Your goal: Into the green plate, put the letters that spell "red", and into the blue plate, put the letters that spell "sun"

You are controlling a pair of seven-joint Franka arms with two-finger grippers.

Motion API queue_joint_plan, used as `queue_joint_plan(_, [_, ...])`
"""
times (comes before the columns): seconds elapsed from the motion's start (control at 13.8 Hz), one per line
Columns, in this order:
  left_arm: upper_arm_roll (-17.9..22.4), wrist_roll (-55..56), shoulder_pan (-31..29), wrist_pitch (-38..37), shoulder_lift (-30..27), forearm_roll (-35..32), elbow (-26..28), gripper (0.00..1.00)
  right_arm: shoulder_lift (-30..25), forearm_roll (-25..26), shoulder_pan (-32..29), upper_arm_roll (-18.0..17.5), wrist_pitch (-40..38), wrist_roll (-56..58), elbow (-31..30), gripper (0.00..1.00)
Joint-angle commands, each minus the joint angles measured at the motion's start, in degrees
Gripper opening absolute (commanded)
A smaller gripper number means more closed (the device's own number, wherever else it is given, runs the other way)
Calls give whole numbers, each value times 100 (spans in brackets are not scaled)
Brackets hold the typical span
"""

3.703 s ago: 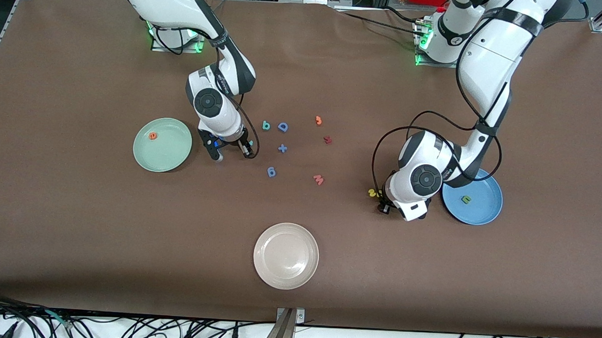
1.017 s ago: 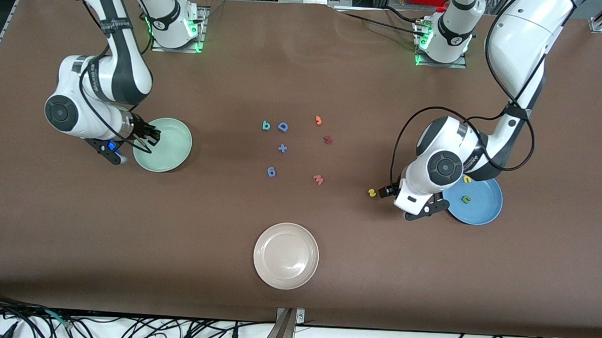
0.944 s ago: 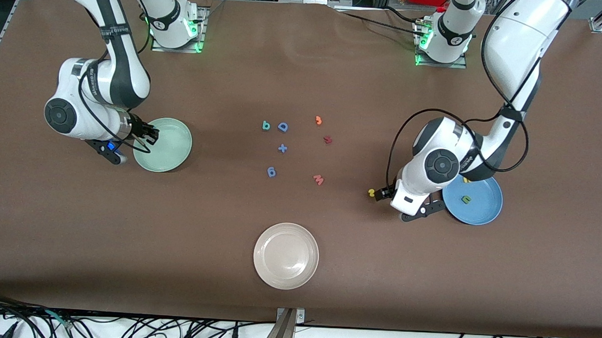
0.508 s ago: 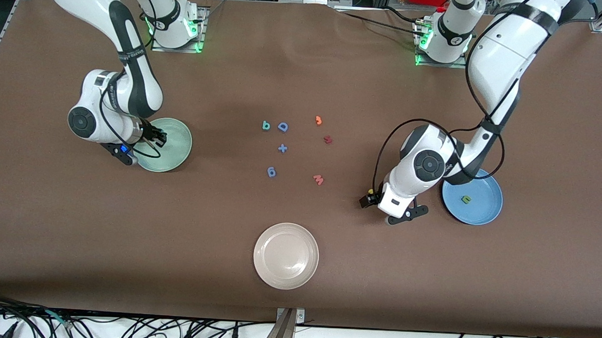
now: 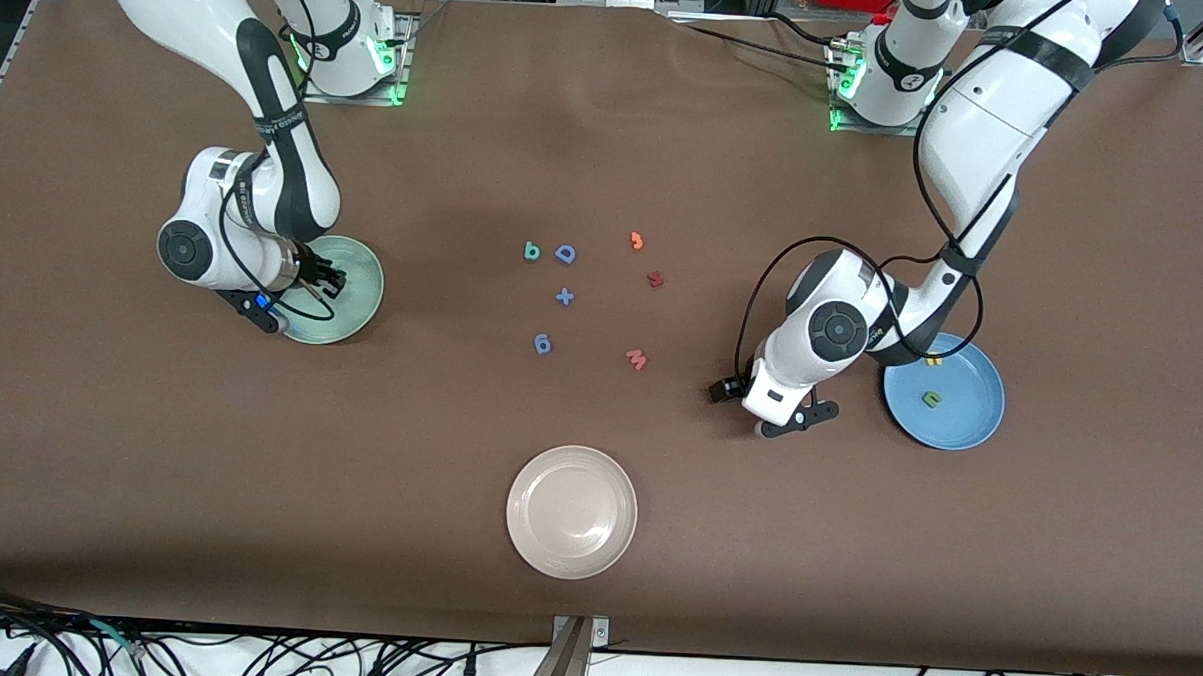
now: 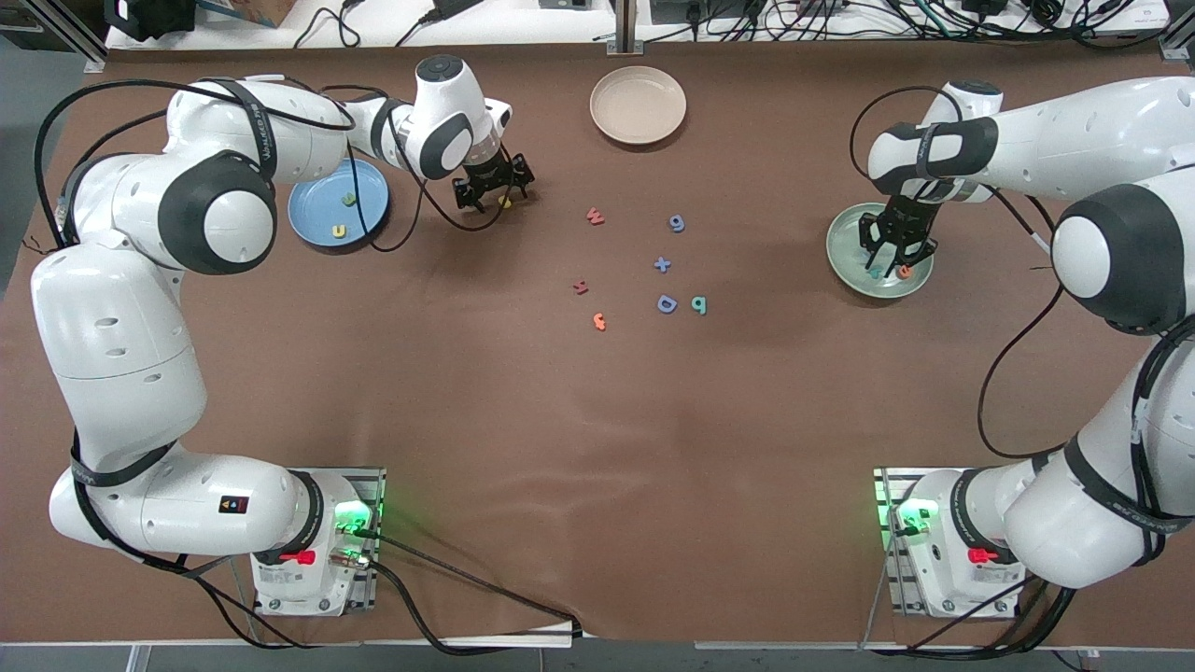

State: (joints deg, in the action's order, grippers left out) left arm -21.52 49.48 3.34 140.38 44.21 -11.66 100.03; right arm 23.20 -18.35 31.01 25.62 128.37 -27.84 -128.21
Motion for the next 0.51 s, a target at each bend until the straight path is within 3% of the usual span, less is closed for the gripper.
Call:
queue_joint_plan(0.0, [34, 79, 62, -2, -88, 93, 166, 99, -236, -151, 11, 5, -66, 104, -29, 94])
queue_joint_plan(0.07, [34, 79, 79, -2, -88, 93, 166, 96, -402, -151, 11, 5, -276, 60, 6, 94])
queue_joint_plan(0.44, [34, 61, 88, -142, -105, 93, 157, 51, -1237, -151, 326, -91, -787, -284, 77, 98])
